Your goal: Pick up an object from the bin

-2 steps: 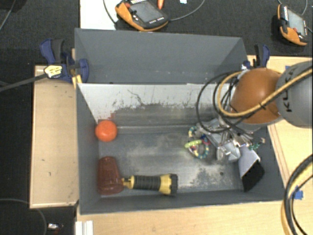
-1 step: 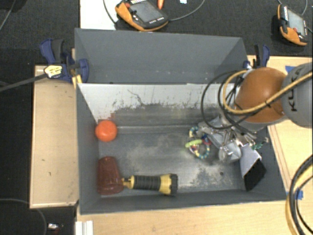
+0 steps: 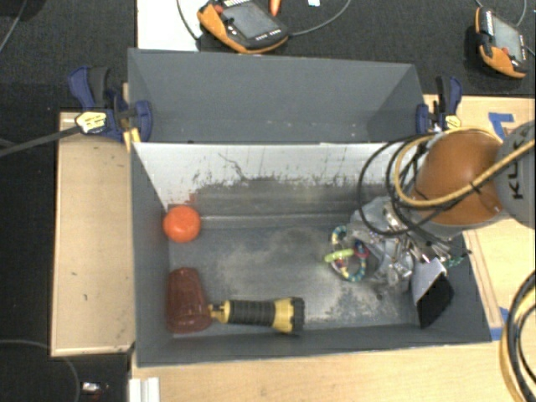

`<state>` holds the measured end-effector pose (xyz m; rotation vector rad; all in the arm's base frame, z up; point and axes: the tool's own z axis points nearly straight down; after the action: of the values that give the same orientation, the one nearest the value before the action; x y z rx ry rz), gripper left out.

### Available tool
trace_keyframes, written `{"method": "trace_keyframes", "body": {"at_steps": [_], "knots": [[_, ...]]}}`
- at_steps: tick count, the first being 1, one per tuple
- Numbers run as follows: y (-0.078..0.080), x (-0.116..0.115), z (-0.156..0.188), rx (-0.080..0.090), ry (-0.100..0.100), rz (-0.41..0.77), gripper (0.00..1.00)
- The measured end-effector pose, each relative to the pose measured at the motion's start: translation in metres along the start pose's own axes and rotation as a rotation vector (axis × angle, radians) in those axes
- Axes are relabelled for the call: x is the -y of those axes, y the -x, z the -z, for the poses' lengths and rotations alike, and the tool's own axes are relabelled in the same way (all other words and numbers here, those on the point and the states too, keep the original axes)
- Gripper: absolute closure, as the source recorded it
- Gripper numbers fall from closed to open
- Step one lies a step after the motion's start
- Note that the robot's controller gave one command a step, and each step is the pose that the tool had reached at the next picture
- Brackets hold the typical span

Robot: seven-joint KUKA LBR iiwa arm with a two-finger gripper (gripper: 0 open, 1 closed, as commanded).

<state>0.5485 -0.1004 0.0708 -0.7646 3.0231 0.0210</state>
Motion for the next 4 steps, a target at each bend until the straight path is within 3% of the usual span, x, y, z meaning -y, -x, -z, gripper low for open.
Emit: {"method": "trace_keyframes", "body": {"at_steps": [1,2,3,4], "knots": [[0.011,-0.006,-0.001,-0.02,0.055,-0.476,0.0],[0.018,-0.009,0.004,-0.011,0.045,-0.57,0.0],[0.033,-0.002,-0.002,-0.018,0.063,-0.51,1.0],[0.033,-0.002,-0.002,-0.018,0.063,-0.51,1.0]]}}
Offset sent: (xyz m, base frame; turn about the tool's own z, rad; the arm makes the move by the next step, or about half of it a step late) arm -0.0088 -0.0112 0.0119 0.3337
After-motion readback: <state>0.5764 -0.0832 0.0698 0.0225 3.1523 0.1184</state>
